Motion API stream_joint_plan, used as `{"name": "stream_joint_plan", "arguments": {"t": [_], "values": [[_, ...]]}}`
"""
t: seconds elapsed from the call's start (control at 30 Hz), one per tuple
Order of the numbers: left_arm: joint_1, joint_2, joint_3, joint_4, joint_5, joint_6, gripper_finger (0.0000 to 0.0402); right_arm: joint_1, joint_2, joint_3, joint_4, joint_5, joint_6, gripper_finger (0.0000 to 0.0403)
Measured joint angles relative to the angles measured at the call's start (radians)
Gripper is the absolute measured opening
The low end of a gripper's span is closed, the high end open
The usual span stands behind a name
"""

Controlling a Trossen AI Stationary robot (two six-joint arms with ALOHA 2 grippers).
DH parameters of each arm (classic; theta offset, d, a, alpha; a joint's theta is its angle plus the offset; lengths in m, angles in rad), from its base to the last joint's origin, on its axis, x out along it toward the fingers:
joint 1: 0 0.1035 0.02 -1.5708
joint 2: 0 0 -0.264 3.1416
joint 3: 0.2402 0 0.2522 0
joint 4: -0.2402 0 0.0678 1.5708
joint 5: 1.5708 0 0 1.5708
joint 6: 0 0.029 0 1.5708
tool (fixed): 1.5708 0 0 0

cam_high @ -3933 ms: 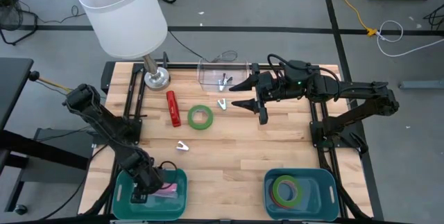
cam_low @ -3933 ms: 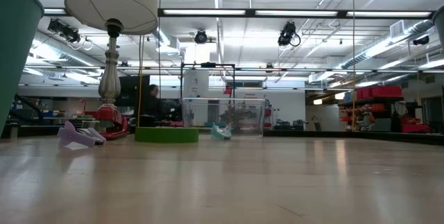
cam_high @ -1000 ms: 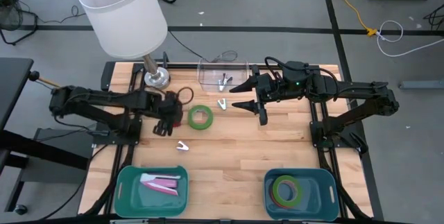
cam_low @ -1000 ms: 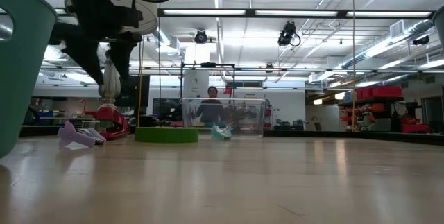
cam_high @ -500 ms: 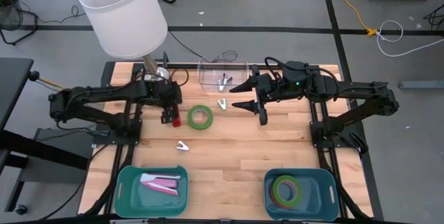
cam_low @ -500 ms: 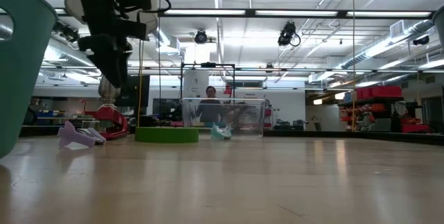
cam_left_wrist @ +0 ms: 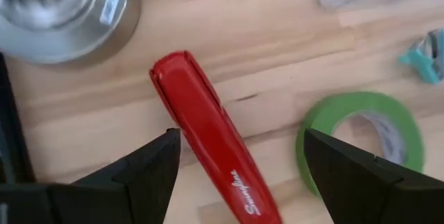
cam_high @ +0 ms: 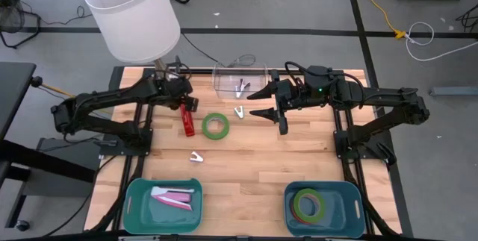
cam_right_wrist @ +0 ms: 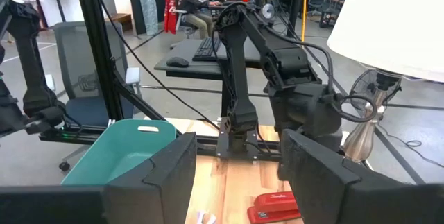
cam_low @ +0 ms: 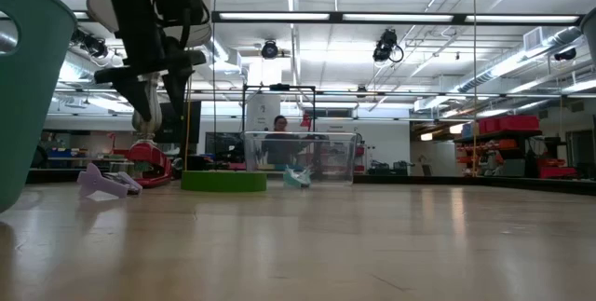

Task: Pick and place Stapler, Stapler remover, tape
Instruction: Put the red stapler into the green bin

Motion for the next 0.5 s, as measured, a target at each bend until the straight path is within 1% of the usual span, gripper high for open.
{"name": "stream_joint_plan", "arguments": {"t": [0.17, 0.27, 0.4, 0.5], "values": [[0.031, 0.011, 0.0, -0.004, 0.057, -0.034, 0.0304, 0.0, 0.0, 0.0, -0.001, 0.0, -0.011, 0.0211], [0.041, 0.016, 0.0, -0.004, 0.065, -0.054, 0.0304, 0.0, 0.0, 0.0, -0.001, 0.0, -0.011, 0.0211], [0.055, 0.041, -0.001, -0.008, 0.074, -0.077, 0.0304, 0.0, 0.0, 0.0, -0.001, 0.0, -0.012, 0.0211], [0.064, 0.084, -0.001, -0.008, 0.103, -0.087, 0.0304, 0.0, 0.0, 0.0, -0.007, 0.0, -0.012, 0.0211]]}}
